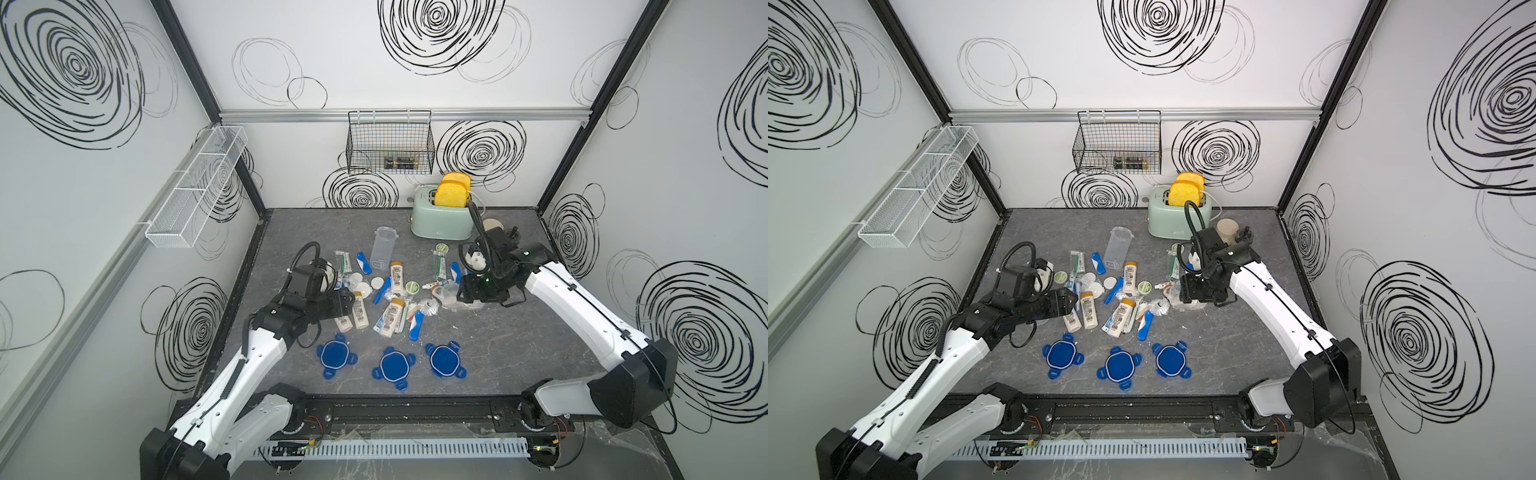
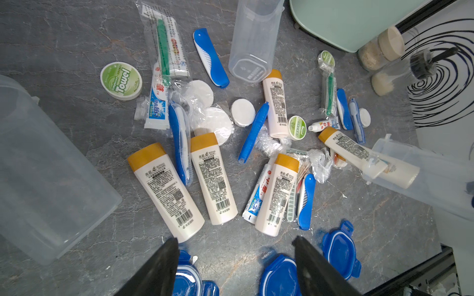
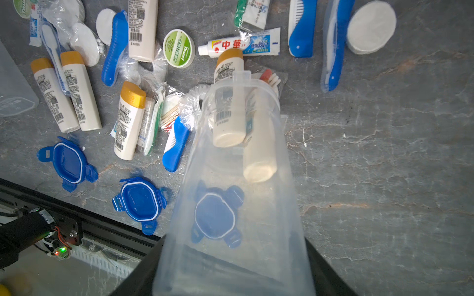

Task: Take out toiletry kits
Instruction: 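Pour the toiletry kits out of the container.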

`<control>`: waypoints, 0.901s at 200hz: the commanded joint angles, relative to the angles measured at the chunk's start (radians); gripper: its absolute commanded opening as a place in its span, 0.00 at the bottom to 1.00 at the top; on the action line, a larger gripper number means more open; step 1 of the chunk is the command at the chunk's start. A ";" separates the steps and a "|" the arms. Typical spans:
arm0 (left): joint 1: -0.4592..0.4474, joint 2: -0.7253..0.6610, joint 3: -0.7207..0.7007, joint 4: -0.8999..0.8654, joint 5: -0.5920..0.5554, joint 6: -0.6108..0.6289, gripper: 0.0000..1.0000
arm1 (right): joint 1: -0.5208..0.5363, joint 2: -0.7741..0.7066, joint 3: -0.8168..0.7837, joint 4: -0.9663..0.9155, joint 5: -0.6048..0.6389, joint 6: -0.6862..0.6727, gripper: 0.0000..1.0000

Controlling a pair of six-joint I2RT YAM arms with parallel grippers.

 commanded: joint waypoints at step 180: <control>-0.036 0.001 -0.005 0.005 -0.036 -0.010 0.75 | 0.010 -0.123 -0.146 -0.001 -0.017 0.012 0.28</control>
